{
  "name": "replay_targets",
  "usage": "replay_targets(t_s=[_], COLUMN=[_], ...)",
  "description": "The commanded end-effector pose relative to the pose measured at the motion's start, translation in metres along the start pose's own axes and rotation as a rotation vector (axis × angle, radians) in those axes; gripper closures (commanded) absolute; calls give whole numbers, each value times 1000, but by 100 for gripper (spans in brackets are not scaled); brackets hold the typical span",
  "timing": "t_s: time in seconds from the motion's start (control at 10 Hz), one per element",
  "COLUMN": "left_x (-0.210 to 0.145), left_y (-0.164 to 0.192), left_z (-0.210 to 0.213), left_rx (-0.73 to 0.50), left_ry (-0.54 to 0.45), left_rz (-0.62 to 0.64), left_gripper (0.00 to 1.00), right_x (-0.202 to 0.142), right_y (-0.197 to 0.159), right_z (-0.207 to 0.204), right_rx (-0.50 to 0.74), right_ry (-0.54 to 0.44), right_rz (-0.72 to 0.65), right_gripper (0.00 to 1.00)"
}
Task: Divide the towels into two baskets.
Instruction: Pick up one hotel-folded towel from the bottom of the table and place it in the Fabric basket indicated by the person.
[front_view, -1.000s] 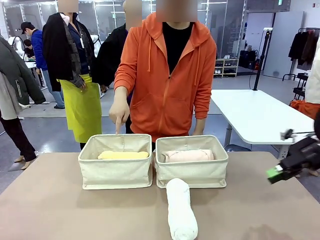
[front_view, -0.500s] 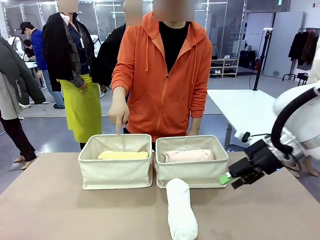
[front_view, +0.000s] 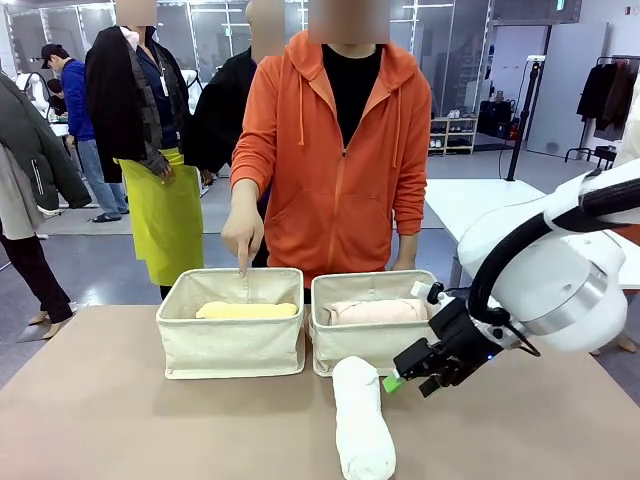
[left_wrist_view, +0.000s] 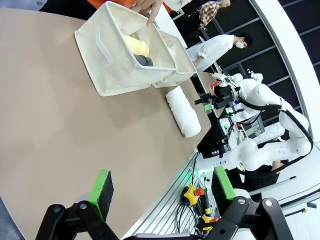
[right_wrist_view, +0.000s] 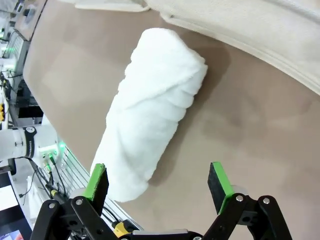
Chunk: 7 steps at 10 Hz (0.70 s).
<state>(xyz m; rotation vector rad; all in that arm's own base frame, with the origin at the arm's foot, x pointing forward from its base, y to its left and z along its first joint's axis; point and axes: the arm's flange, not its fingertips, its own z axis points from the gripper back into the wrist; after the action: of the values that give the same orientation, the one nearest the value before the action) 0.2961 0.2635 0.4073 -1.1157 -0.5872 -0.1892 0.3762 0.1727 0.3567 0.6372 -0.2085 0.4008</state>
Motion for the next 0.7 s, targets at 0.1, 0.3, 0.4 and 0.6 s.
replay_targets(t_s=[0.1,0.3,0.4,0.6], left_x=[-1,-1,-1,-1], left_y=[-3,-3,-3,-3], left_z=[3,3,3,3], left_rx=[-6,-6,-6,-6], left_ry=[-9,-9,-9,-9], left_rz=[-20,-20,-20,-20], left_gripper=[0,0,0,0], right_x=[0,0,0,4], right_y=[0,0,0,7], right_z=[0,0,0,-9], right_rx=[0,0,0,64], right_ry=[0,0,0,-22], right_rz=[0,0,0,-43], right_gripper=[0,0,0,0])
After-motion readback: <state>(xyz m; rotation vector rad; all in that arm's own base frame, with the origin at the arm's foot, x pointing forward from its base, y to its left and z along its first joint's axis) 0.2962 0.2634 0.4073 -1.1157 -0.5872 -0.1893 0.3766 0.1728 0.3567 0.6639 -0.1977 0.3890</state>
